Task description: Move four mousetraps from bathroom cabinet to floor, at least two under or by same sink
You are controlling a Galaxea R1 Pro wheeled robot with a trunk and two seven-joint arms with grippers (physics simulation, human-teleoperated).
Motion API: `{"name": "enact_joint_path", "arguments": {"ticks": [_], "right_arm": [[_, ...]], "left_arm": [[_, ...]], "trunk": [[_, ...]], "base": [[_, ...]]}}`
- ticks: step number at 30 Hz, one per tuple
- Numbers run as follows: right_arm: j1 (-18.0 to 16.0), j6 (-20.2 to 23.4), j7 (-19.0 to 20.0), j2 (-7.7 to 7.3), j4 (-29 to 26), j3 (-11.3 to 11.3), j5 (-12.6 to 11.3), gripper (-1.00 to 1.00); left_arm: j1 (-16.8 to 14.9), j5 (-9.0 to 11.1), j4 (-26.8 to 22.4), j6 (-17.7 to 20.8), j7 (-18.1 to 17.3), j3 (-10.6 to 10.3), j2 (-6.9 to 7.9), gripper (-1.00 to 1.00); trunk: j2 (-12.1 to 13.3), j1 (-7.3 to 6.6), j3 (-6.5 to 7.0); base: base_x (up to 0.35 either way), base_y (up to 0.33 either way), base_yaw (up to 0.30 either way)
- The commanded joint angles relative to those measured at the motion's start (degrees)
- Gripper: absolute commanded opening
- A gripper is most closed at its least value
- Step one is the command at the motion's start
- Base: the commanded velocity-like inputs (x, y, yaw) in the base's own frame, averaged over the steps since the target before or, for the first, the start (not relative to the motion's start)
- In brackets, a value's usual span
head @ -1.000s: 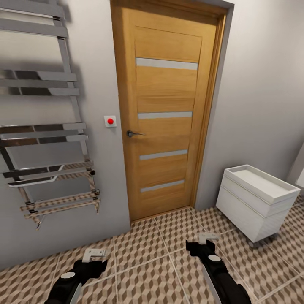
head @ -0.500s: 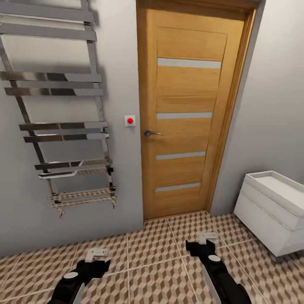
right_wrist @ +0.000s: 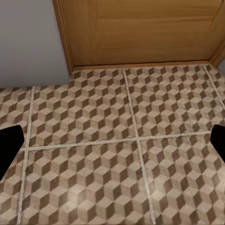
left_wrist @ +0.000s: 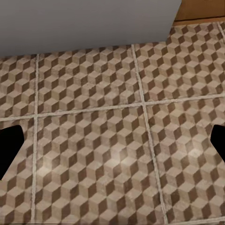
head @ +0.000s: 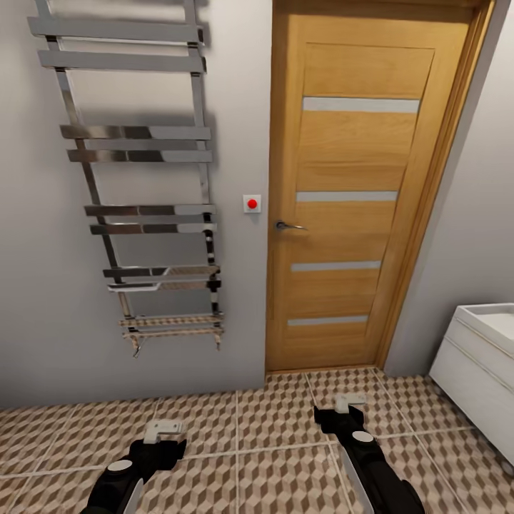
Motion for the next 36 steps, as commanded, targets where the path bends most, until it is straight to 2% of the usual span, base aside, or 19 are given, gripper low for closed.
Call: {"name": "enact_joint_path", "arguments": {"ticks": [1,36], "right_arm": [[0.0,0.4,-0.3,-0.02,-0.1,0.1,0.3,1.0],[0.0,0.4,-0.2,-0.02,-0.1,0.1,0.3,1.0]], "left_arm": [[0.0,0.0,-0.1,0.3,0.0,-0.1,0.02,1.0],[0.0,0.0,-0.1,0.2,-0.1,-0.1,0.04,1.0]], "trunk": [[0.0,0.0,-0.06],[0.0,0.0,-0.06]], "base": [[0.0,0.0,0.259],[0.0,0.0,0.259]]}}
